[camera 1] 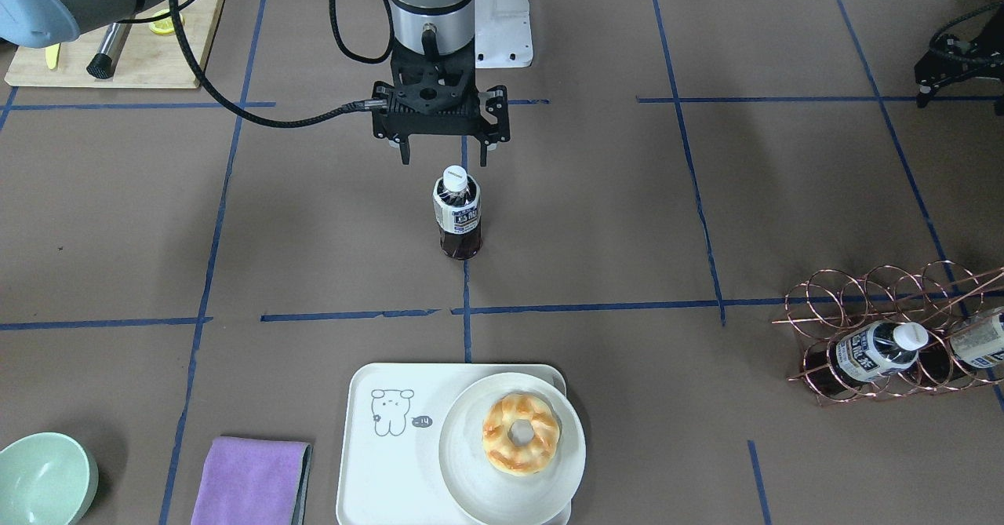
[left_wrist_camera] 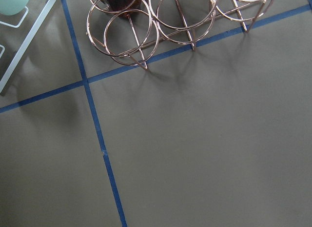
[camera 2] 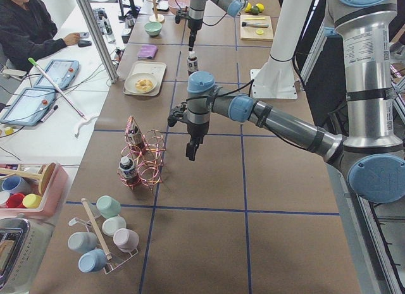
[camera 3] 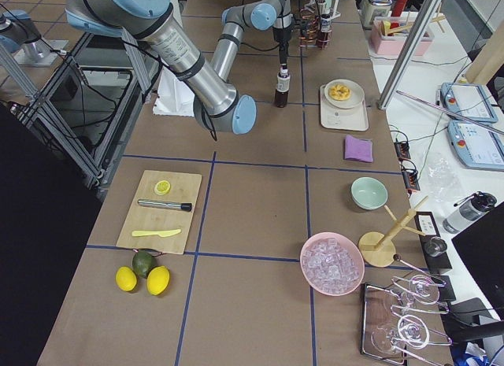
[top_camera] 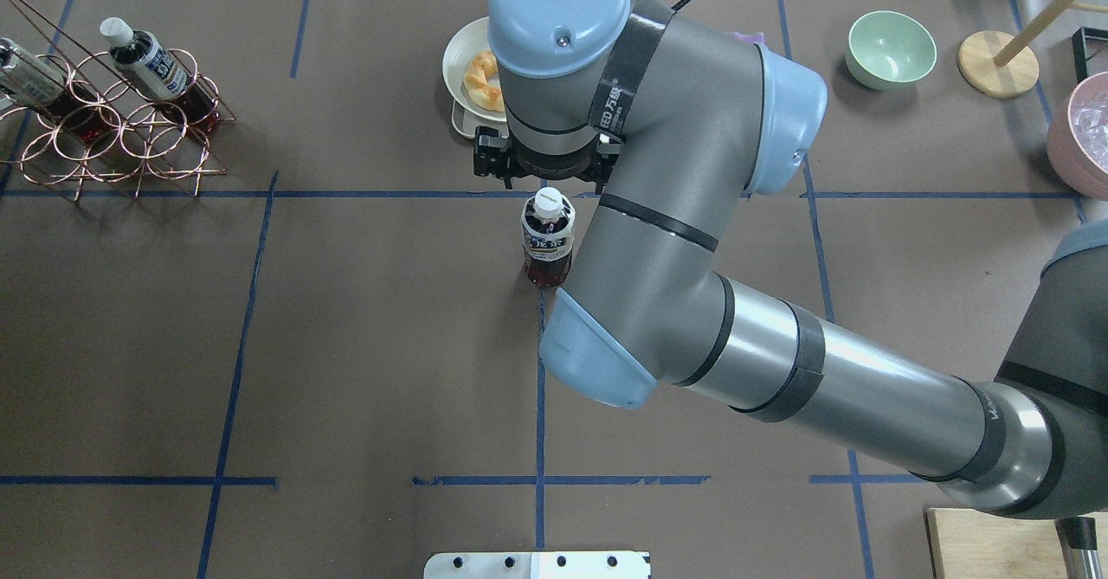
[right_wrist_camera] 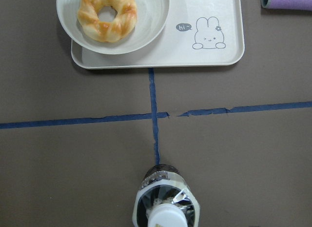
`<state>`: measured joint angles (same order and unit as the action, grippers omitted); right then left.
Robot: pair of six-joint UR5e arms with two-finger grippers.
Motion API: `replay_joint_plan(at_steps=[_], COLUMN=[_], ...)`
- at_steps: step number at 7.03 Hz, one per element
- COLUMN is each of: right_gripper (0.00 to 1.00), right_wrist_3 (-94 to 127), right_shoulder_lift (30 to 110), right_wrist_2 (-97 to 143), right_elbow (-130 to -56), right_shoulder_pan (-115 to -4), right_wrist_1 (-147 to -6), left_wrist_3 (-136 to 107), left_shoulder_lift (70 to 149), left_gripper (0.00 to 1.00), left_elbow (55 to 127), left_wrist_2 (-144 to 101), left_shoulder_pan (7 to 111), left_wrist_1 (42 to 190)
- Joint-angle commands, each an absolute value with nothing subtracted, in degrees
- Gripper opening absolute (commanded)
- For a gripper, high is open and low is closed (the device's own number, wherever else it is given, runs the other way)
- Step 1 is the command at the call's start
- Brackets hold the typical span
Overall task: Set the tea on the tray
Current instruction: 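Lower the right gripper over the tea bottle and grasp its neck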
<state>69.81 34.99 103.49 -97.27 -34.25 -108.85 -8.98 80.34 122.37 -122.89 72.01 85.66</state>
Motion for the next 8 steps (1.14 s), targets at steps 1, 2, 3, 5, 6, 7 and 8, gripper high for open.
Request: replay_joint_plan(at_steps=[1,2,3,5,6,7,8], right_gripper=[0.95,0.90,0.85,0.71,0.66,0.63,0.55], right_wrist_3=[70.40,70.23,70.22,69.79,69.70,69.61,69.61], right_shoulder_lift=[35.24,35.42,35.77,36.21,36.21,36.21,36.21], right_wrist_2=[103.18,103.27,103.36,103.45,103.36,103.19,103.18], right_elbow=[-95.19,-95.19,-95.19,-95.19,-95.19,-95.10,-95.10], right_shoulder_pan=[-33.32,-32.96,-32.70,-32.43,-32.43,-32.43,-32.43], right_wrist_1=[-106.79,-106.87,-106.96,-107.05,-107.05,-107.05,-107.05], left_wrist_3=[-8.88,-8.88,-8.88,-8.88,-8.88,-8.88,-8.88], left_shoulder_lift=[80.33,80.33,80.33,80.33,80.33,80.42,80.42], left_gripper=[1.00,1.00,1.00,1.00,1.00,1.00,1.00], left_elbow=[122.17,122.17,122.17,122.17,122.17,122.17,122.17], left_wrist_2=[-122.96,-122.96,-122.96,-122.96,-122.96,-122.96,-122.96], left_shoulder_pan=[72.07,72.07,72.07,72.07,72.16,72.16,72.07], left_wrist_1=[85.87,85.87,85.87,85.87,85.87,85.87,85.87])
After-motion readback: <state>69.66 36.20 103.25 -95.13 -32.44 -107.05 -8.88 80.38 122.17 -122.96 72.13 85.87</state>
